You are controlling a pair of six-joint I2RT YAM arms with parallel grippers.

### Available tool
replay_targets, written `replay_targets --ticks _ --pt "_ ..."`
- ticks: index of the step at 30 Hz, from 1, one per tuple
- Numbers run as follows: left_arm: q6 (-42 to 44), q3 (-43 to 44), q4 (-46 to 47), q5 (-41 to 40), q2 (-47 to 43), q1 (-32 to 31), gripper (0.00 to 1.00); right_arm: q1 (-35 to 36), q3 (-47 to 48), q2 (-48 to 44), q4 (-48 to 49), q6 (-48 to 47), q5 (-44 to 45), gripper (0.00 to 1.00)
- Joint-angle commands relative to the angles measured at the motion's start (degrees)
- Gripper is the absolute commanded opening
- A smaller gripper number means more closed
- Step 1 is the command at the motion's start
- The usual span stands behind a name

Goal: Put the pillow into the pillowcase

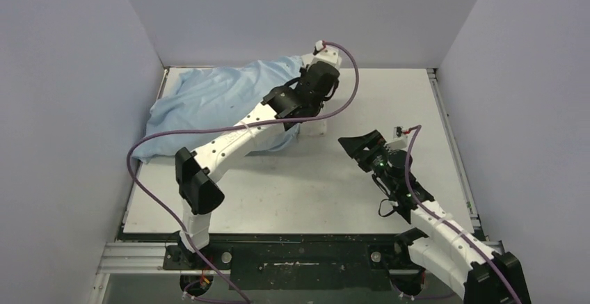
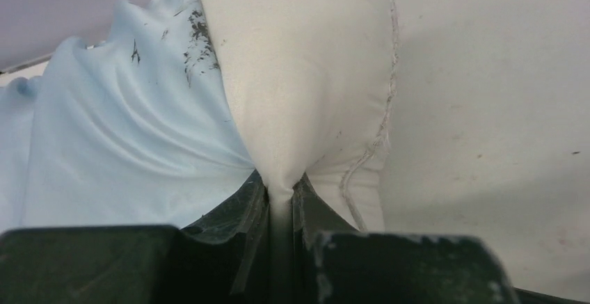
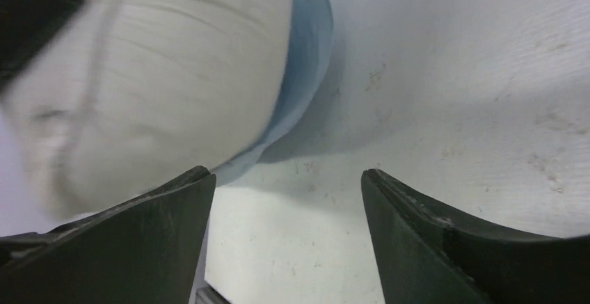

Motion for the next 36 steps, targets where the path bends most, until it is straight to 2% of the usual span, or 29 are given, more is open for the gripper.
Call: replay_targets --ticks 1,4,7,10,14,16,19,22,28,31,33,35,36 --pt "-0.97 8.66 2.54 5.22 -8.94 -0.60 0.00 -0.30 -1.38 9.14 18.69 8.07 -6.13 0.71" --pt "-2.56 10.27 2.88 7.27 -10.82 -0.57 0.00 -0.12 -0.45 16.19 26.27 11.51 -6.69 0.58" --pt "-3.63 10.56 3.78 9.05 -12.81 -0.56 0.00 -0.32 1.45 22.18 29.22 12.23 -5.50 0.58" --pt "-4.42 10.23 4.05 10.22 -14.26 -0.55 0.00 -0.50 4.40 27.88 34.06 9.97 -6.94 0.60" --pt "-4.99 9.75 3.33 10.67 -15.11 -0.53 0.00 -0.33 6.81 32.14 39.82 11.60 -9.60 0.71" --pt "-5.00 8.81 3.76 10.46 -15.72 -0.55 0.00 -0.14 6.76 32.83 40.95 12.87 -8.66 0.73" --pt "-5.20 7.70 4.39 10.44 -16.47 -0.53 0.00 -0.09 6.83 32.66 40.11 13.90 -6.46 0.73" --pt "-5.63 7.20 4.75 11.05 -16.85 -0.54 0.00 -0.02 8.88 33.08 35.01 13.20 -5.11 0.74" --pt "-6.76 5.64 5.66 12.00 -18.13 -0.57 0.00 -0.16 14.79 38.35 29.56 11.62 -4.96 0.71" --pt "-6.88 4.27 6.52 11.90 -19.26 -0.53 0.00 -0.16 19.17 42.45 29.62 10.97 -6.39 0.64" --pt "-6.45 3.57 6.95 10.89 -19.87 -0.53 0.00 -0.34 21.72 44.92 29.51 11.26 -7.60 0.53" --pt "-5.18 3.20 7.16 9.21 -20.41 -0.54 0.00 -0.58 23.72 46.04 29.17 11.30 -7.58 0.30" --pt "-4.41 3.04 7.14 8.23 -20.58 -0.45 0.00 -0.99 24.94 46.12 28.47 10.76 -7.41 0.09"
